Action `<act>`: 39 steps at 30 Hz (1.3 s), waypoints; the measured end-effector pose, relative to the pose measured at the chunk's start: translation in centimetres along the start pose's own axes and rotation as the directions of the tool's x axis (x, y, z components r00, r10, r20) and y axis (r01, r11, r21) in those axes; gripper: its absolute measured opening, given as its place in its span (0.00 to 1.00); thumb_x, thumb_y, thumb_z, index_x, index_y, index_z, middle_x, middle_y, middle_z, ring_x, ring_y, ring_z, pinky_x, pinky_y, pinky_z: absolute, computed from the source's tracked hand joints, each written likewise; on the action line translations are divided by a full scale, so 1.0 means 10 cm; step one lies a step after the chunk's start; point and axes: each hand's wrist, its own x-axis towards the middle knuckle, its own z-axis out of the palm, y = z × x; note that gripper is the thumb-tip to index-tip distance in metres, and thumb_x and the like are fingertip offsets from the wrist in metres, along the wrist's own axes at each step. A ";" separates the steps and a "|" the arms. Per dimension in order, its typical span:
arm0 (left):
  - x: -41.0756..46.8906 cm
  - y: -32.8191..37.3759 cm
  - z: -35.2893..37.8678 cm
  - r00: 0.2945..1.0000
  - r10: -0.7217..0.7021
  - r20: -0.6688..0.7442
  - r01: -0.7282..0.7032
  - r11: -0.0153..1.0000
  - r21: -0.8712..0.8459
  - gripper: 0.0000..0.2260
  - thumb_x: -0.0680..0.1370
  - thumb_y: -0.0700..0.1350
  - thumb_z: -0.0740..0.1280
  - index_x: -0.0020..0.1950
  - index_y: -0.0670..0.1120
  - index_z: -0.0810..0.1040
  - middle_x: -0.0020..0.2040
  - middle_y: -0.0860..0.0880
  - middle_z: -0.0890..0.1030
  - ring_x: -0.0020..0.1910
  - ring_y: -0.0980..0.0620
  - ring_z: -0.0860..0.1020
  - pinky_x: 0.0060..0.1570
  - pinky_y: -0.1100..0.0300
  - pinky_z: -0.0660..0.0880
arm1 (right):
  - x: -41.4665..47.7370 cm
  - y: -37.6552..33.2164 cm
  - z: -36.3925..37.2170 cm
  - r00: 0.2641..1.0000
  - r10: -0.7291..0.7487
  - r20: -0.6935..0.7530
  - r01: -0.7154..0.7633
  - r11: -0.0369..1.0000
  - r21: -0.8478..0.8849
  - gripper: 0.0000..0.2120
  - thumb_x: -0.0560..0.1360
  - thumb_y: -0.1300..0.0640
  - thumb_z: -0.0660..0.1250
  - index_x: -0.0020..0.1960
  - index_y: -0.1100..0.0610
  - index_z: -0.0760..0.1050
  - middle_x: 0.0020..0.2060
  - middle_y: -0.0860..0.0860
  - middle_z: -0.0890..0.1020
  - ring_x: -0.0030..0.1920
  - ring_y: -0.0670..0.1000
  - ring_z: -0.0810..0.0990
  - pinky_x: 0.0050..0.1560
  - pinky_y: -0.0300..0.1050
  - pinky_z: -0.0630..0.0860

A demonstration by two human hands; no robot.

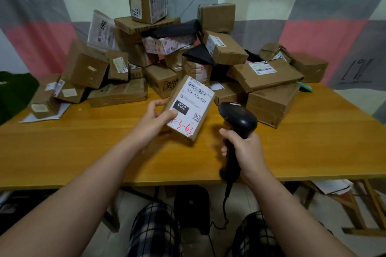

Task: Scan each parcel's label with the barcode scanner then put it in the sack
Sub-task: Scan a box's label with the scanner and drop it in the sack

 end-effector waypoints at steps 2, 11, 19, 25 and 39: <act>-0.08 -0.06 -0.02 0.998 0.020 0.051 -0.022 0.999 0.045 0.24 0.80 0.52 0.61 0.72 0.53 0.54 0.54 0.48 0.80 0.52 0.56 0.78 0.53 0.61 0.72 | 0.01 -0.01 0.02 1.000 0.007 0.022 -0.008 0.999 0.052 0.05 0.73 0.65 0.71 0.45 0.56 0.79 0.36 0.53 0.82 0.36 0.50 0.82 0.38 0.43 0.79; -0.10 -0.15 0.00 0.972 0.156 0.177 -0.183 0.972 0.149 0.45 0.73 0.45 0.73 0.73 0.64 0.41 0.68 0.53 0.63 0.66 0.55 0.68 0.46 0.76 0.73 | 0.02 -0.17 0.25 0.979 -0.050 0.198 0.031 0.995 0.096 0.10 0.74 0.67 0.68 0.49 0.53 0.78 0.39 0.46 0.86 0.43 0.46 0.85 0.37 0.37 0.79; 0.12 -0.14 -0.15 0.973 0.231 -0.023 -0.228 0.969 0.092 0.34 0.72 0.45 0.75 0.70 0.62 0.59 0.65 0.49 0.70 0.59 0.49 0.76 0.46 0.59 0.81 | 0.05 -0.23 0.26 0.987 -0.074 0.146 0.093 0.987 -0.130 0.05 0.74 0.58 0.71 0.44 0.58 0.77 0.25 0.51 0.78 0.27 0.51 0.77 0.29 0.44 0.76; 0.10 -0.19 -0.14 0.983 0.161 -0.091 -0.165 0.986 -0.031 0.33 0.75 0.37 0.69 0.73 0.53 0.56 0.51 0.57 0.73 0.46 0.56 0.79 0.34 0.68 0.77 | -0.04 -0.18 0.18 0.957 -0.138 0.257 0.217 0.926 -0.308 0.07 0.74 0.57 0.70 0.48 0.58 0.75 0.24 0.51 0.77 0.24 0.52 0.76 0.28 0.46 0.75; 0.11 -0.24 -0.14 0.980 0.181 -0.087 -0.187 0.981 -0.057 0.33 0.75 0.37 0.70 0.73 0.54 0.56 0.54 0.57 0.73 0.57 0.46 0.78 0.38 0.65 0.79 | -0.10 -0.20 0.26 0.935 -0.135 0.327 0.263 0.885 -0.385 0.10 0.74 0.53 0.70 0.52 0.56 0.76 0.25 0.51 0.78 0.26 0.53 0.78 0.32 0.51 0.78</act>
